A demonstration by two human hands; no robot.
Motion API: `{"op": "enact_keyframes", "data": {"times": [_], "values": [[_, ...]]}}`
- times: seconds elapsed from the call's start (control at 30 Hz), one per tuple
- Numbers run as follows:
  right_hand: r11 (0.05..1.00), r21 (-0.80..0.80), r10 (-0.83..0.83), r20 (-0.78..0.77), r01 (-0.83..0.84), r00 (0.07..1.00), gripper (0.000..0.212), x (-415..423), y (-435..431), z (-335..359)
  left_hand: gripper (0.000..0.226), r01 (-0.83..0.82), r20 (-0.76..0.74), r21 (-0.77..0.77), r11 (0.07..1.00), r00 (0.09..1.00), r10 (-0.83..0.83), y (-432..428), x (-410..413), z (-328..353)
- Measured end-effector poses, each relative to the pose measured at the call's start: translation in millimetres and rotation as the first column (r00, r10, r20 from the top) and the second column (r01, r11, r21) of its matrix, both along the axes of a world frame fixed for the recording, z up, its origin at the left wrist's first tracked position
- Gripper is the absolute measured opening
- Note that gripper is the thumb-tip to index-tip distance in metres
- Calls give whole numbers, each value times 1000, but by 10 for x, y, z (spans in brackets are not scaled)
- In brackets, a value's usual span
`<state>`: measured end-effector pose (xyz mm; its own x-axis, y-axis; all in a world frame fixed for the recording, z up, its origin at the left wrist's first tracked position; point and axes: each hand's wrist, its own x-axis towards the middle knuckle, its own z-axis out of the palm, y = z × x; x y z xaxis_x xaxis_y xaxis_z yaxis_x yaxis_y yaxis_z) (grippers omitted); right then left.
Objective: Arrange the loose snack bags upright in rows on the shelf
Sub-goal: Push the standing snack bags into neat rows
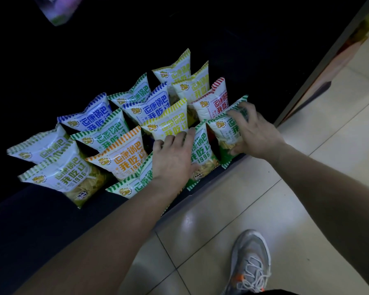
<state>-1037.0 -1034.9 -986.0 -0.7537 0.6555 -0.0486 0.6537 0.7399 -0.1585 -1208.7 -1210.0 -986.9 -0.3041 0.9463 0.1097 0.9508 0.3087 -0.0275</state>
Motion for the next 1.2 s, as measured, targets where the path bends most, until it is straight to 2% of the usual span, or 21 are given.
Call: {"op": "enact_keyframes", "data": {"times": [0.3, 0.7, 1.03, 1.2], "values": [[998, 52, -25, -55, 28, 998, 107, -52, 2, -66, 98, 22, -21, 49, 999, 1000, -21, 55, -44, -14], [992, 85, -85, -83, 92, 993, 101, -62, -1, -67, 99, 57, -107, 14, 998, 993, -55, 29, -56, 10], [994, -7, -111, -127, 111, 986, 109, -77, -57, -49, 100, 51, -46, -49, 997, 998, -53, 62, 4, 74], [986, -2, -163, -117, 164, 980, 108, -20, -175, 89, 103, 34, -18, -71, 997, 999, -35, 25, 60, 112]]}}
